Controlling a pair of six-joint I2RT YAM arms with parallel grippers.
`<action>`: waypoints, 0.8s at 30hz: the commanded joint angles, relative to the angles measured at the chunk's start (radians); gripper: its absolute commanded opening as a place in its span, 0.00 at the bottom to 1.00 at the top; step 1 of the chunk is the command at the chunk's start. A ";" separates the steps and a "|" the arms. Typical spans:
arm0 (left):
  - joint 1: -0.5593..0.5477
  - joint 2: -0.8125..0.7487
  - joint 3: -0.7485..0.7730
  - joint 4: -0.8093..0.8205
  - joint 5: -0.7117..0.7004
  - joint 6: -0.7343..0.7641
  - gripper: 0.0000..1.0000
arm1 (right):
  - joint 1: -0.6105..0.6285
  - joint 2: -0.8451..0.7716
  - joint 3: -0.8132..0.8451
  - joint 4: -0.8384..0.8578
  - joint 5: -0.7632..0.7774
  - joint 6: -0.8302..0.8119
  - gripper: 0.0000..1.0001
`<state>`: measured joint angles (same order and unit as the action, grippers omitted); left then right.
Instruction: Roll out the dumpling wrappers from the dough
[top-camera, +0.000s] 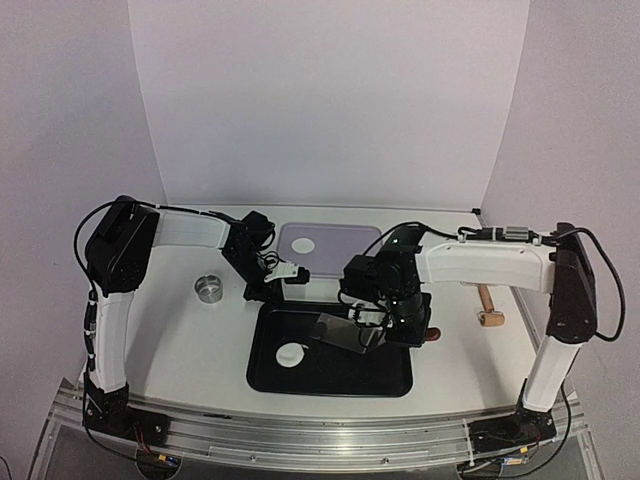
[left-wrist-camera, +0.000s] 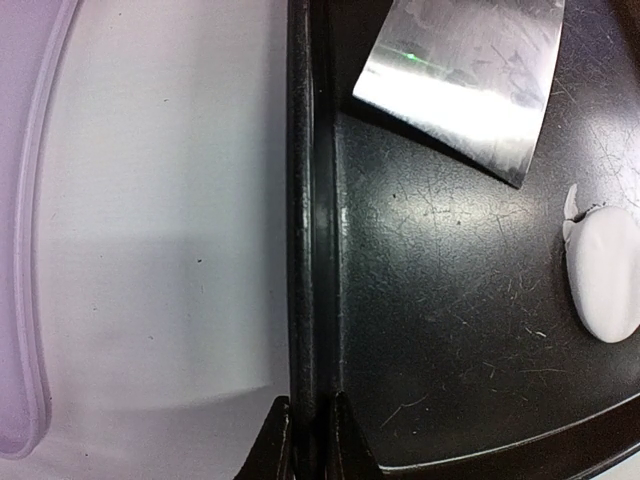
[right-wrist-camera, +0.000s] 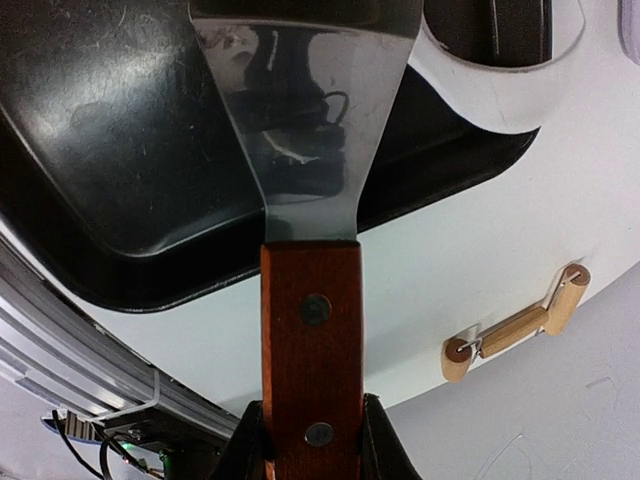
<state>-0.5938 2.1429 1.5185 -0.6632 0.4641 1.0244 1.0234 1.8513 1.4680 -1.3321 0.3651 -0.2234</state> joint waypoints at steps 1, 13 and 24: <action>0.004 -0.014 0.026 0.022 -0.040 0.045 0.00 | 0.005 0.066 0.071 0.015 0.020 -0.021 0.00; 0.005 -0.020 0.017 0.028 -0.045 0.051 0.00 | 0.005 0.064 0.052 0.064 -0.063 -0.155 0.00; 0.005 -0.018 0.013 0.030 -0.051 0.058 0.00 | 0.005 -0.031 -0.028 0.045 -0.145 -0.175 0.00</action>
<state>-0.5938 2.1429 1.5185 -0.6632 0.4637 1.0248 1.0214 1.8925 1.4677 -1.2254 0.2946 -0.3541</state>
